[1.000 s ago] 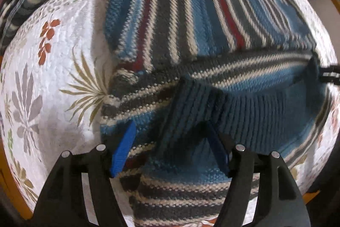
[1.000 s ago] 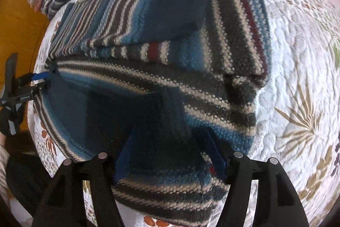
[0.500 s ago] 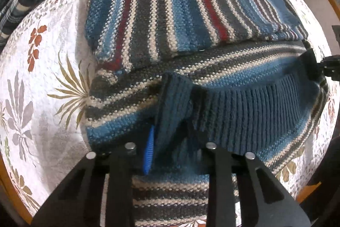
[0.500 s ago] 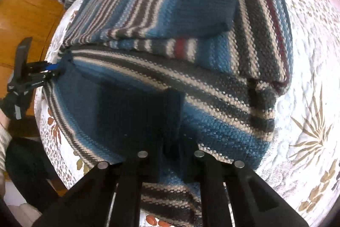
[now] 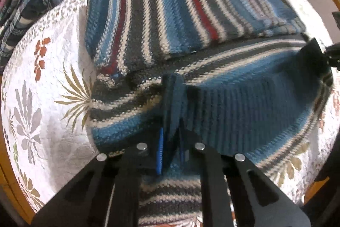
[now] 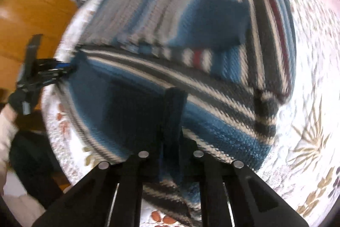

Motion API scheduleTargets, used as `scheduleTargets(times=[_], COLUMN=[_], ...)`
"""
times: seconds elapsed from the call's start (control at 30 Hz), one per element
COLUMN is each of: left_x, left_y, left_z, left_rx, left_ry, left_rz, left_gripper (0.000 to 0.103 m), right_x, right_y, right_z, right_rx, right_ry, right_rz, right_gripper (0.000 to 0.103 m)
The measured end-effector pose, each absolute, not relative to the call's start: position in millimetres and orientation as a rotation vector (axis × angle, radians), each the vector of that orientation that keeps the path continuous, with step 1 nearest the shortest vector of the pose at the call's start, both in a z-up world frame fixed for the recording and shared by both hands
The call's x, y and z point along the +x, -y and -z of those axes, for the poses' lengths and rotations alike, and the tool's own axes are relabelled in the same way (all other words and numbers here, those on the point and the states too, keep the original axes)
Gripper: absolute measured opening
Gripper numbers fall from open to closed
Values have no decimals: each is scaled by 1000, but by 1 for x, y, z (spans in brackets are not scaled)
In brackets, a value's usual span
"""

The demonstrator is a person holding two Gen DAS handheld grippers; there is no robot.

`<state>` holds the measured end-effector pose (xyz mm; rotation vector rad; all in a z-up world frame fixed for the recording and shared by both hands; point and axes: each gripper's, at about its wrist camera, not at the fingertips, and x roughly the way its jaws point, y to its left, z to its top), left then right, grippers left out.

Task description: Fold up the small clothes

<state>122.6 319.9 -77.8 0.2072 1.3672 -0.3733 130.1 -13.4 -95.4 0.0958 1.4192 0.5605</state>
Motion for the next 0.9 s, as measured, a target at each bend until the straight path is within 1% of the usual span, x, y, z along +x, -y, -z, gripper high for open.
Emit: scheduleTargets(times=[0.03,0.1,0.2,0.37,0.63,0.9], left_x=[120,111,97,97,134,213], left_y=[-322,-327,-326,-338,-350,-345], left_z=[72,60,38,15,-28,-37], left_rx=[195,145,143,81,-49,-102], left_ry=[-1361,-1351,-1300,-1213,-1061,-976], left_rz=[385,433,458,461,375,254], left_gripper=[8,8,8,8,8,8], right_x=[129,127,122,121,142,218], right_y=[14,16,16,23,56,77], right_z=[86,68,49,23,-9,-14], right_rx=[102,111,110,144,263,337], right_ry=[-1393,-1341,-1285,-1202,-1087,-1054], right_rz=[-588,-646,-688,-688,-582,-404], right_gripper=[10,10,10,10,10,10])
